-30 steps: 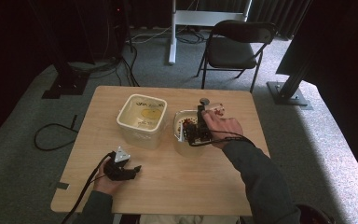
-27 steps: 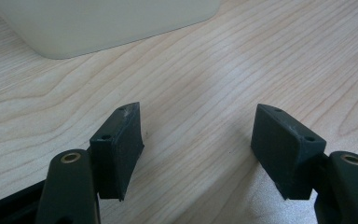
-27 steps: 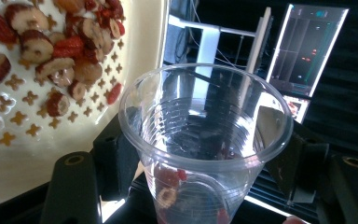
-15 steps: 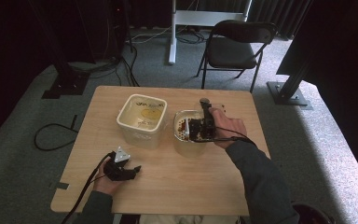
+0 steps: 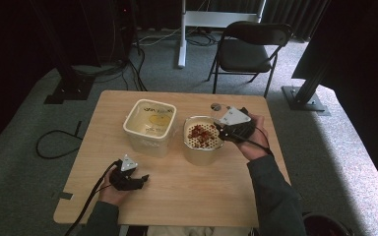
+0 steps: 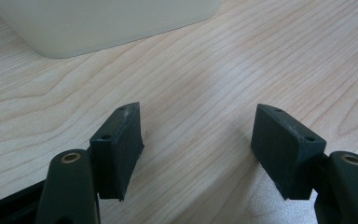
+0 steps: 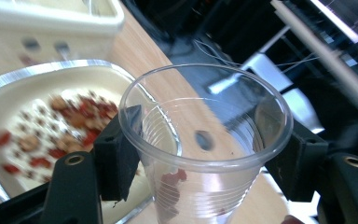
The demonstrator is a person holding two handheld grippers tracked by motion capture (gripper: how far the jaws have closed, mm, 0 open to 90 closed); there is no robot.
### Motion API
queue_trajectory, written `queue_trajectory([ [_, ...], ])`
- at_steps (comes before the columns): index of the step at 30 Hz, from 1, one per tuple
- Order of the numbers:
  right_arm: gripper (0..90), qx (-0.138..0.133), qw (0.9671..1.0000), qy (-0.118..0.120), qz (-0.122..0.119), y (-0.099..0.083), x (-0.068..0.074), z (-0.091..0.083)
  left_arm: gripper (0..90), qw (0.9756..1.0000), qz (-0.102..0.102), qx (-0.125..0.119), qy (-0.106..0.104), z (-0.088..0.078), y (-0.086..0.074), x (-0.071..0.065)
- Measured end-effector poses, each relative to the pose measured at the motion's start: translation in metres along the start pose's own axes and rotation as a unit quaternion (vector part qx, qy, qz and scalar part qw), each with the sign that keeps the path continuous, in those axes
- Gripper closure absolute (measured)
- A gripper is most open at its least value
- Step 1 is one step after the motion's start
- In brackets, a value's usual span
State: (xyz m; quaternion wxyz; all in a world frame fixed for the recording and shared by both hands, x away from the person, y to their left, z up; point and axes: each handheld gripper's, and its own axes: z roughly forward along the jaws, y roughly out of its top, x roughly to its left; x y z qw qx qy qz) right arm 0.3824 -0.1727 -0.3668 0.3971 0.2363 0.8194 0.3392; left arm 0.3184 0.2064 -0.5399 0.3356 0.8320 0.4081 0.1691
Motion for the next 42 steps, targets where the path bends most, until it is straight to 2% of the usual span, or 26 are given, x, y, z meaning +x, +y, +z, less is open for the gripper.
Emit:
queue_trajectory([
  [3,33.1,-0.026,0.9975,0.033,0.058,-0.004,-0.008,-0.004,34.3,1.0000,0.000,0.000,0.000,0.000,0.000,0.000],
  [6,33.1,-0.047,0.9915,0.062,0.104,-0.008,-0.012,-0.006,34.2,1.0000,0.000,0.000,0.000,0.000,0.000,0.000],
  [9,33.1,-0.065,0.9844,0.091,0.136,-0.009,-0.012,-0.007,34.2,1.0000,0.000,0.000,0.000,0.000,0.000,0.000],
  [13,32.8,-0.082,0.9758,0.125,0.159,-0.007,-0.006,-0.007,34.2,1.0000,0.000,0.000,0.000,0.000,0.000,0.000],
  [15,32.7,-0.088,0.9734,0.137,0.161,-0.003,-0.002,-0.006,34.2,1.0000,0.000,0.000,0.001,0.000,0.000,0.000],
  [16,32.7,-0.088,0.9734,0.137,0.161,-0.003,-0.002,-0.006,34.2,1.0000,0.000,0.000,0.001,0.000,0.000,0.000],
  [20,32.6,-0.103,0.9672,0.161,0.167,0.007,0.008,-0.002,34.2,1.0000,0.000,0.000,0.001,0.000,0.000,0.000],
  [25,32.5,-0.111,0.9649,0.179,0.157,0.023,0.019,0.003,34.2,1.0000,0.000,0.000,0.001,0.000,0.000,0.000],
  [29,32.4,-0.123,0.9603,0.197,0.155,0.037,0.027,0.009,34.2,1.0000,0.001,0.002,0.000,0.000,0.000,0.000],
  [33,32.4,-0.124,0.9608,0.203,0.142,0.048,0.035,0.014,34.2,1.0000,0.001,0.002,0.000,0.000,0.000,0.000],
  [42,32.5,-0.137,0.9548,0.222,0.142,0.071,0.049,0.027,34.2,1.0000,0.001,0.003,0.000,0.000,0.000,0.000],
])
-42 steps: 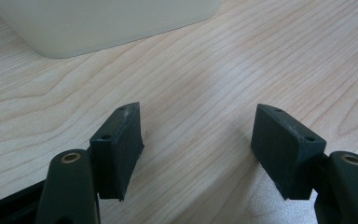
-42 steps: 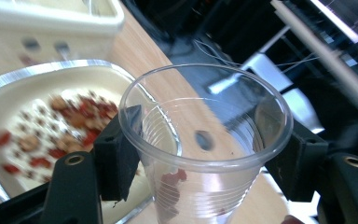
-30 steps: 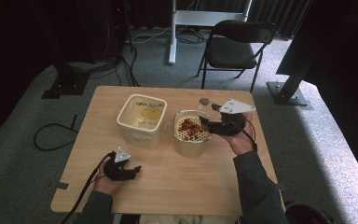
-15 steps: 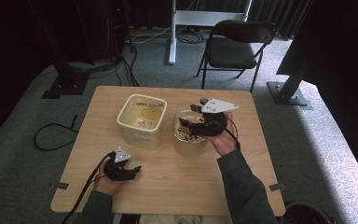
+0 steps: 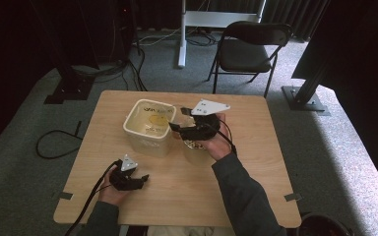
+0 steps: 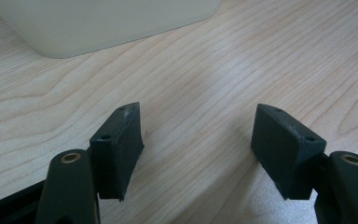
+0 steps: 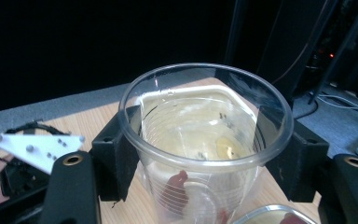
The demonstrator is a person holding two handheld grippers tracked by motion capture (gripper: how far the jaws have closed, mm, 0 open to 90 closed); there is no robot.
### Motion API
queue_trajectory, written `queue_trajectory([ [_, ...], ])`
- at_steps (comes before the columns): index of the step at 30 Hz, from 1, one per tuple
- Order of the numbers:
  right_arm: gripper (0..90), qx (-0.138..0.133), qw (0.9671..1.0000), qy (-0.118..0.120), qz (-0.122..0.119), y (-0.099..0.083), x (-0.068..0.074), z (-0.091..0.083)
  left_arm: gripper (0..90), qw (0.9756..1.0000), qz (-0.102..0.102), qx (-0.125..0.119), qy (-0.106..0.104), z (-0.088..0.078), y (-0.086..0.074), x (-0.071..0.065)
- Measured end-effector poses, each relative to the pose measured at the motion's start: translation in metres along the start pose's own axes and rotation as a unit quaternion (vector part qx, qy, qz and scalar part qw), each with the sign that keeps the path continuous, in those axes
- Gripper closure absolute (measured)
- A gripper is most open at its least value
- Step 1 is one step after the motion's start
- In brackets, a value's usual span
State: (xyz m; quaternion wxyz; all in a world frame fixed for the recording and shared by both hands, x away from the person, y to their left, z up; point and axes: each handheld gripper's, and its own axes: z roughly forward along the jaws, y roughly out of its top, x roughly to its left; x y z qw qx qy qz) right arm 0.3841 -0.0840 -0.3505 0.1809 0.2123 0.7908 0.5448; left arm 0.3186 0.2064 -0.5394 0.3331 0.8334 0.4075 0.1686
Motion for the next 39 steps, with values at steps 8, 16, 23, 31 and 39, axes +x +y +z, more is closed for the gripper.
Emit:
queue_trajectory([
  [8,32.5,-0.016,0.9992,0.032,0.017,0.014,0.006,0.022,34.2,1.0000,0.000,0.000,0.000,0.000,0.000,0.000],
  [16,32.1,-0.014,0.9990,0.040,0.012,0.027,0.013,0.045,34.2,1.0000,0.001,0.000,0.000,0.000,0.000,0.000],
  [23,32.0,-0.023,0.9987,0.041,0.021,0.036,0.008,0.053,34.2,1.0000,0.001,0.000,0.000,0.000,0.000,0.000],
  [31,31.9,-0.033,0.9981,0.041,0.032,0.047,0.004,0.060,34.2,1.0000,0.000,0.001,-0.002,0.000,0.000,0.000],
  [39,31.6,-0.038,0.9982,0.038,0.028,0.055,0.003,0.063,34.2,1.0000,0.000,0.001,-0.001,0.000,0.000,0.000],
])
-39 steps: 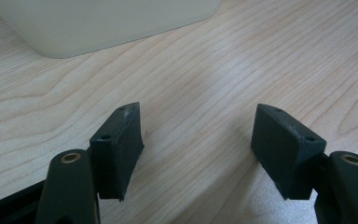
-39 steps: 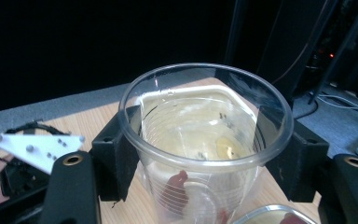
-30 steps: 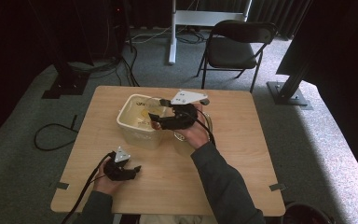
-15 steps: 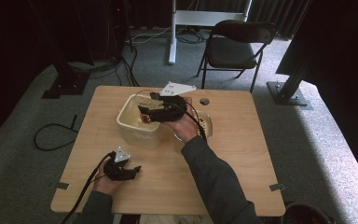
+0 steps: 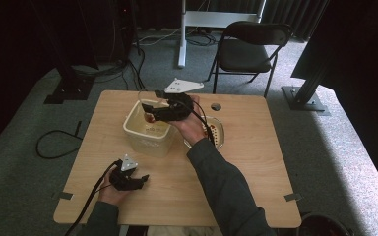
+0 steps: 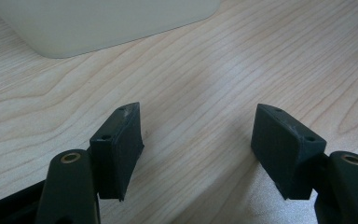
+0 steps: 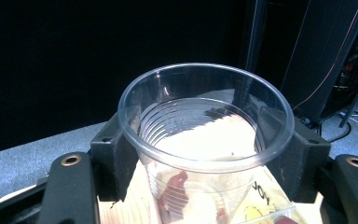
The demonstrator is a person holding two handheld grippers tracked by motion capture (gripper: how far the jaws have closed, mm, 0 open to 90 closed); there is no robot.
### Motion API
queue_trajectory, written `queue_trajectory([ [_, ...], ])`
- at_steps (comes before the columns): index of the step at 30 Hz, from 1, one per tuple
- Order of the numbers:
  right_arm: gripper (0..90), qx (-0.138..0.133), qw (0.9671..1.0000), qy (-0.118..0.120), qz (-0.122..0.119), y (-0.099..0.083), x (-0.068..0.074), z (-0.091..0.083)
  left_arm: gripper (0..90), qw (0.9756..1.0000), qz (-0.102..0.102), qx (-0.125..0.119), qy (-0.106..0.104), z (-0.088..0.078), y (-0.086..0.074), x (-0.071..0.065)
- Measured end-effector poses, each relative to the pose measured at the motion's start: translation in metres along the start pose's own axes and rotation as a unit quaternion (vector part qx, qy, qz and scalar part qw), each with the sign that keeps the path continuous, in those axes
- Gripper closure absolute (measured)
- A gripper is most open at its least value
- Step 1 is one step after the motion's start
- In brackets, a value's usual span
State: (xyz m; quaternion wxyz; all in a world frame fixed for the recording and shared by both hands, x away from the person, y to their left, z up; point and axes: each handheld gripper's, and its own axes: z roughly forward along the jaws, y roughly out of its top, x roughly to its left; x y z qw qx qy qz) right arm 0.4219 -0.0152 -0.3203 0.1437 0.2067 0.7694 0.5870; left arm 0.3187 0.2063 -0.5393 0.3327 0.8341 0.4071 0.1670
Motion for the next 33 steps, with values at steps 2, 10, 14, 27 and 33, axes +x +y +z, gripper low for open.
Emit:
queue_trajectory([
  [2,31.5,0.000,1.0000,-0.002,-0.003,0.002,-0.001,0.001,34.2,1.0000,0.000,0.000,0.000,0.000,0.000,0.000],
  [10,31.4,0.002,1.0000,-0.005,-0.004,0.009,-0.003,0.008,34.2,1.0000,-0.001,0.000,0.000,0.000,0.000,0.000],
  [14,31.2,0.004,1.0000,-0.005,-0.001,0.011,-0.005,0.014,34.2,1.0000,0.000,0.000,0.000,0.000,0.000,0.000],
  [27,30.3,0.007,0.9999,-0.011,0.004,0.017,-0.008,0.028,34.1,1.0000,0.000,0.001,0.000,0.000,0.000,0.000],
  [33,30.1,0.007,0.9998,-0.016,0.007,0.018,-0.010,0.031,34.1,1.0000,0.001,0.002,0.000,0.000,0.000,0.000],
])
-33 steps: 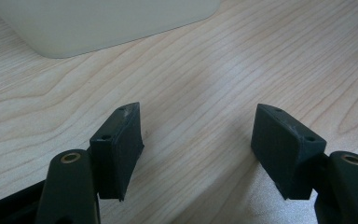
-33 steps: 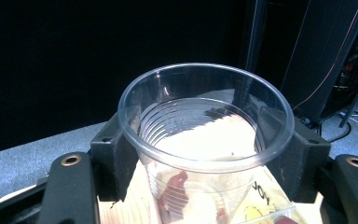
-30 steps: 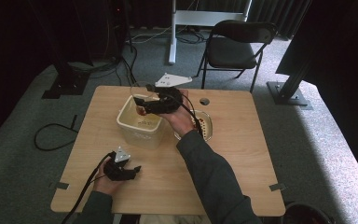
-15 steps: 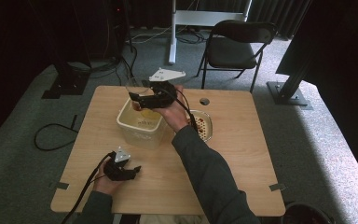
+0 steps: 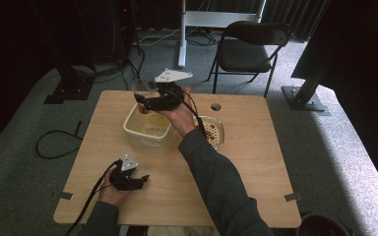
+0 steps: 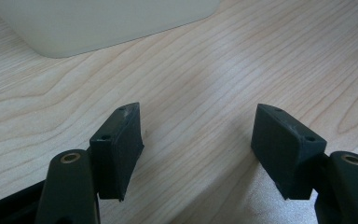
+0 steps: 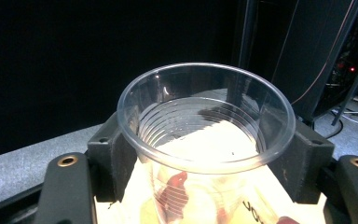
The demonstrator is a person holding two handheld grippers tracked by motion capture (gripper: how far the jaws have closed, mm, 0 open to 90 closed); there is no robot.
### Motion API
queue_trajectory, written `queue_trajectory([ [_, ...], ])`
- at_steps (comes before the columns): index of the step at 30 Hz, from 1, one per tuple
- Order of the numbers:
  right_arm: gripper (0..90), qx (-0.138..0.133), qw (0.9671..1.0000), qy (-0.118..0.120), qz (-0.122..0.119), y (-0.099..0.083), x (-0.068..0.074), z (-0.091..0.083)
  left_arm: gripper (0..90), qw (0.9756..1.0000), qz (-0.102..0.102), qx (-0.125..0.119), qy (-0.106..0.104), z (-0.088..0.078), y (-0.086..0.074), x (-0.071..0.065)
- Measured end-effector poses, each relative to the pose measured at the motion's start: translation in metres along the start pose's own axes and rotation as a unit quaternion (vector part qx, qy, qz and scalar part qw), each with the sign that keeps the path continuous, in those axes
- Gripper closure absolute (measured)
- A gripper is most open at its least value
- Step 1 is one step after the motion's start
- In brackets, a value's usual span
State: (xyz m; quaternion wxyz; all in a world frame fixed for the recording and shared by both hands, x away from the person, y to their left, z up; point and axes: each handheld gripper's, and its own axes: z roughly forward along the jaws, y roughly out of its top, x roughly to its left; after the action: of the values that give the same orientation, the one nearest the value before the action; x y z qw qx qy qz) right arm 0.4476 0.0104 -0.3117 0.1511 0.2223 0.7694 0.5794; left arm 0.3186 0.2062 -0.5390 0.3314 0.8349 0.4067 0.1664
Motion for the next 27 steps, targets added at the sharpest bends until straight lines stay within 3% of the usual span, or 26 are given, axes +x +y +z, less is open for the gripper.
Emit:
queue_trajectory([
  [11,29.8,0.002,1.0000,-0.008,0.000,0.000,-0.006,0.008,34.1,1.0000,0.001,0.001,0.000,0.000,0.000,0.000],
  [27,29.6,0.025,0.9994,-0.014,0.017,-0.014,-0.015,0.025,34.1,1.0000,0.001,0.001,0.000,0.000,0.000,0.000],
])
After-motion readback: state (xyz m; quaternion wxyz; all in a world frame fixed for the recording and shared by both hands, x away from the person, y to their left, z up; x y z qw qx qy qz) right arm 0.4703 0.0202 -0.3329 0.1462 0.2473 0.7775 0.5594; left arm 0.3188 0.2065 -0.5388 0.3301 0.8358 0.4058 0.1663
